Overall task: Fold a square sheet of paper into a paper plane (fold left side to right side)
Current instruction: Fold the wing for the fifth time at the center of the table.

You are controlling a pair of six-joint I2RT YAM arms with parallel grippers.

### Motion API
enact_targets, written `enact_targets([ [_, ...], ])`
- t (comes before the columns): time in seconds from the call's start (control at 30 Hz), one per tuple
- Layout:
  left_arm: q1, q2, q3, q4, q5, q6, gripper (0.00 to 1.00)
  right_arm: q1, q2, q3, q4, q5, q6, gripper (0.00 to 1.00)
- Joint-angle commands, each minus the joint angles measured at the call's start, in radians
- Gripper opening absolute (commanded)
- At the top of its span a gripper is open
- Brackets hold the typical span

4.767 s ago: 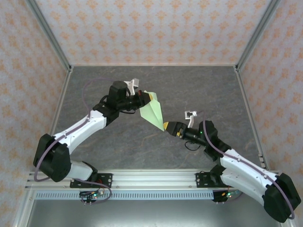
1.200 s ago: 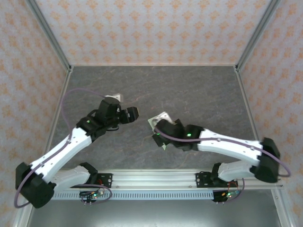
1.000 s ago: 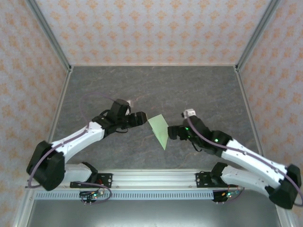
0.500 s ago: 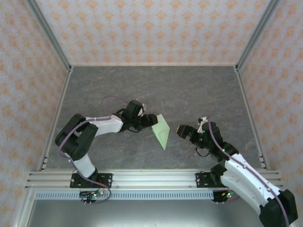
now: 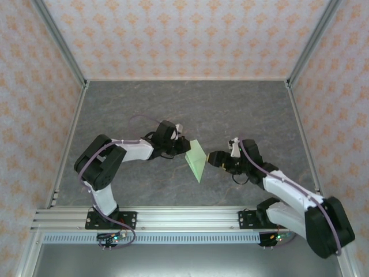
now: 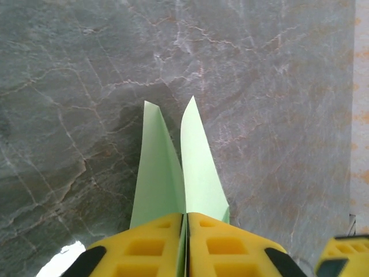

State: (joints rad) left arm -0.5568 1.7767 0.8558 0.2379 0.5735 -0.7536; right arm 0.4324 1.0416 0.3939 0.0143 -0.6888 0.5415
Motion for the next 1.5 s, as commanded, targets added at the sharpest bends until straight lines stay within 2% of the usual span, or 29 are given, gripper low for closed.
enact_targets([
  [0.0, 0.007, -0.095, -0.045, 0.062, 0.040, 0.087, 0.07, -0.007, 0.089, 0.092, 0.111, -0.065, -0.152, 0.89],
  [0.23, 0.047, -0.195, -0.162, 0.192, 0.168, 0.121, 0.01, -0.008, 0.329, 0.223, 0.173, -0.175, -0.300, 0.89],
  [0.6, 0.059, -0.320, -0.219, 0.198, 0.281, 0.170, 0.00, -0.009, 0.511, 0.256, 0.338, -0.400, -0.374, 0.87],
  [0.77, 0.060, -0.352, -0.219, 0.166, 0.302, 0.195, 0.00, -0.009, 0.530, 0.261, 0.387, -0.487, -0.352, 0.77],
  [1.03, 0.068, -0.341, -0.213, 0.156, 0.299, 0.195, 0.00, -0.013, 0.491, 0.239, 0.312, -0.503, -0.399, 0.57],
  [1.27, 0.098, -0.340, -0.225, 0.150, 0.299, 0.190, 0.00, -0.039, 0.445, 0.204, 0.282, -0.500, -0.417, 0.48],
  [1.4, 0.100, -0.333, -0.223, 0.149, 0.302, 0.195, 0.00, -0.039, 0.432, 0.212, 0.264, -0.524, -0.415, 0.36],
  [1.47, 0.100, -0.327, -0.222, 0.158, 0.307, 0.191, 0.00, -0.038, 0.428, 0.215, 0.276, -0.543, -0.398, 0.35],
])
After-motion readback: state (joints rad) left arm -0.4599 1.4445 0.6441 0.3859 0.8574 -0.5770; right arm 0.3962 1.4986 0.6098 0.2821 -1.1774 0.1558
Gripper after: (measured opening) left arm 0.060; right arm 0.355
